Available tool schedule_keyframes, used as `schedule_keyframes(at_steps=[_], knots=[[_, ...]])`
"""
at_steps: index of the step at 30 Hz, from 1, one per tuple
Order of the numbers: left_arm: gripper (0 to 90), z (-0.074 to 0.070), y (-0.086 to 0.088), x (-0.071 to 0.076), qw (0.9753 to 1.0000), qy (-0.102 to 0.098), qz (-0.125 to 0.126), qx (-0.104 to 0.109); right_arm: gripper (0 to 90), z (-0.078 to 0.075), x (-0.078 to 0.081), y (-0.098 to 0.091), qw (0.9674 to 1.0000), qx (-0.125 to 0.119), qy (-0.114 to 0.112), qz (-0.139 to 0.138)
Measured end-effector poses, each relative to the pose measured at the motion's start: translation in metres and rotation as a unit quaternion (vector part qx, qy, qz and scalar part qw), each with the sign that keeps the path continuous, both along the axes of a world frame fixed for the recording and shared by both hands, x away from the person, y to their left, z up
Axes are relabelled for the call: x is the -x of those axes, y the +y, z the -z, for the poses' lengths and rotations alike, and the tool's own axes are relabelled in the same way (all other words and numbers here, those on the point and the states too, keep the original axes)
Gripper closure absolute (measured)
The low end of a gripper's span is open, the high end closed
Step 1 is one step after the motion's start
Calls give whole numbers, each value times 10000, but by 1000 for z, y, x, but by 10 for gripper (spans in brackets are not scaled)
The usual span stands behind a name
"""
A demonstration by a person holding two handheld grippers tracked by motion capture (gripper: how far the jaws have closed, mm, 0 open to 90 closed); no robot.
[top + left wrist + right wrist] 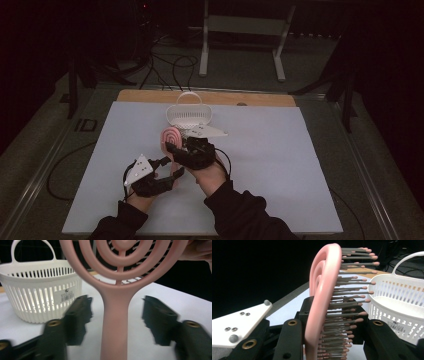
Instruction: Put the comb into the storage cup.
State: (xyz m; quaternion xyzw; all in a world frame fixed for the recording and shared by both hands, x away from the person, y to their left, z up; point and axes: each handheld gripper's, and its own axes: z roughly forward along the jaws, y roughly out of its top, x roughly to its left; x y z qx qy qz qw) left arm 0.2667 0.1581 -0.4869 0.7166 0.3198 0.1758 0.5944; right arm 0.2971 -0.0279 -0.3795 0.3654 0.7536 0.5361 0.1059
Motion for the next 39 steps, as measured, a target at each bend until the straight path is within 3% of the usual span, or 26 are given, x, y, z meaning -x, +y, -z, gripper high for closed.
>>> schedule_keyframes(at_steps=[5, 15, 22, 31, 39], knots=[[218, 2, -1, -4, 9996, 255, 22, -87, 640, -2, -2, -2, 10000, 4, -68, -36], [140, 3, 1, -7, 9991, 428, -3, -68, 641, -7, -4, -7, 9997, 57, -214, -72], [26, 3, 1, -8, 9981, 554, 276, -75, 641, -11, -6, -13, 9993, 96, -337, -143], [0, 2, 3, -9, 9951, 820, 553, -57, 642, -15, -9, -20, 9985, 103, -446, -285], [0, -1, 9, -5, 9954, 722, 594, -214, 642, -18, -9, -23, 9971, 235, -621, -361]])
